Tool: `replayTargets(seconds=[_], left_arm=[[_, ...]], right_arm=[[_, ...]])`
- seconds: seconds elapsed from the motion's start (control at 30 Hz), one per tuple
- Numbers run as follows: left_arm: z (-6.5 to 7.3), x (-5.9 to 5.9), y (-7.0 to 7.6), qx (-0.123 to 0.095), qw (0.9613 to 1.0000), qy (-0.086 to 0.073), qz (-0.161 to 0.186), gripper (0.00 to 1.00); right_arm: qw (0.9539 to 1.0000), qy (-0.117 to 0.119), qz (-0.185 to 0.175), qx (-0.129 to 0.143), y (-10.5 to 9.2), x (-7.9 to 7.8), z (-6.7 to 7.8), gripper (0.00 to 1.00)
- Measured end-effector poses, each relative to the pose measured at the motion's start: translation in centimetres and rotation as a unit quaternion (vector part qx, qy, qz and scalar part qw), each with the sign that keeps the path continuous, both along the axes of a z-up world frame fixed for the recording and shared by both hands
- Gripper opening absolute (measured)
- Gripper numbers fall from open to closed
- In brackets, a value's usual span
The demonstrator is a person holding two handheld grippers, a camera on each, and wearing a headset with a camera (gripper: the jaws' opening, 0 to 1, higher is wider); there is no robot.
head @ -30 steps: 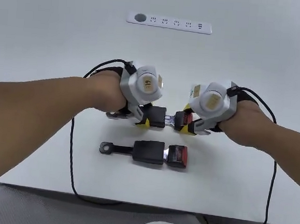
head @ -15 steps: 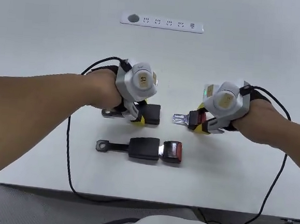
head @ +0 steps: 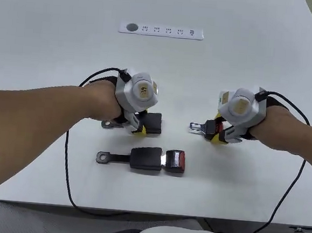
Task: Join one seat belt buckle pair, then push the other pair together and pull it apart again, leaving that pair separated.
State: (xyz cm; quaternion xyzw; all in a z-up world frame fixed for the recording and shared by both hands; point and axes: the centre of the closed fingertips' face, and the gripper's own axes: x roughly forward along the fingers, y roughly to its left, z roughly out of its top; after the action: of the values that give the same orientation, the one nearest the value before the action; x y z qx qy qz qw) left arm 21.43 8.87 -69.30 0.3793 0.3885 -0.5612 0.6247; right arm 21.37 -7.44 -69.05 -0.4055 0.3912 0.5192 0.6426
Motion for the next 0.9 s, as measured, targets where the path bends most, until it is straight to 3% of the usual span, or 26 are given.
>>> replayTargets(seconds=[0.13, 0.2, 0.27, 0.37, 0.43, 0.47, 0.5, 0.57, 0.6, 0.63, 0.77, 0.83, 0.9], left_arm=[[0.3, -0.2, 0.3, 0.003, 0.9999, -0.001, 0.015, 0.5], [1.2, -0.1, 0.0, -0.016, 0.9992, -0.006, 0.035, 0.5], [2.1, -0.3, 0.3, -0.019, 0.9991, -0.012, 0.035, 0.51], [2.7, -1.2, 0.7, -0.034, 0.9978, -0.01, 0.056, 0.54], [3.7, -2.0, 0.9, -0.052, 0.9958, -0.011, 0.075, 0.55], [3.7, -2.2, 1.0, -0.058, 0.9948, -0.014, 0.082, 0.56], [3.7, -2.4, 1.1, -0.063, 0.994, -0.015, 0.087, 0.56], [4.3, -2.9, 1.6, -0.076, 0.9908, -0.022, 0.11, 0.59], [4.5, -3.2, 1.9, -0.084, 0.988, -0.026, 0.127, 0.61], [4.7, -3.5, 2.1, -0.088, 0.9873, -0.026, 0.13, 0.63], [5.6, -5.1, 3.3, -0.118, 0.9792, -0.027, 0.163, 0.68], [5.8, -5.8, 4.1, -0.128, 0.974, -0.027, 0.185, 0.72], [6.1, -6.7, 5.8, -0.131, 0.9662, -0.022, 0.221, 0.75]], right_arm=[[0.9996, -0.012, -0.026, -0.001, -0.3, 0.4, 0.2, 0.42], [0.9983, -0.008, -0.049, 0.029, 0.1, 0.2, 0.5, 0.47], [0.9945, 0.004, -0.087, 0.058, 0.3, -0.4, 1.4, 0.47], [0.9921, -0.005, -0.097, 0.079, 0.3, -0.6, 1.5, 0.51], [0.9897, -0.015, -0.106, 0.095, 1.0, -1.5, 2.6, 0.56], [0.9889, -0.018, -0.11, 0.099, 1.1, -1.6, 2.8, 0.58], [0.9873, -0.022, -0.114, 0.108, 1.6, -2.4, 3.9, 0.6], [0.9842, -0.033, -0.12, 0.126, 2.2, -3.0, 5.0, 0.68], [0.9831, -0.034, -0.124, 0.13, 2.2, -2.6, 4.3, 0.73], [0.9813, -0.035, -0.131, 0.136, 2.3, -3.2, 4.9, 0.76], [0.9746, -0.037, -0.154, 0.159, 2.4, -4.6, 5.9, 0.83], [0.9727, -0.04, -0.158, 0.165, 2.2, -5.1, 5.9, 0.87], [0.9674, -0.039, -0.177, 0.178, 2.1, -5.8, 6.2, 0.93]])
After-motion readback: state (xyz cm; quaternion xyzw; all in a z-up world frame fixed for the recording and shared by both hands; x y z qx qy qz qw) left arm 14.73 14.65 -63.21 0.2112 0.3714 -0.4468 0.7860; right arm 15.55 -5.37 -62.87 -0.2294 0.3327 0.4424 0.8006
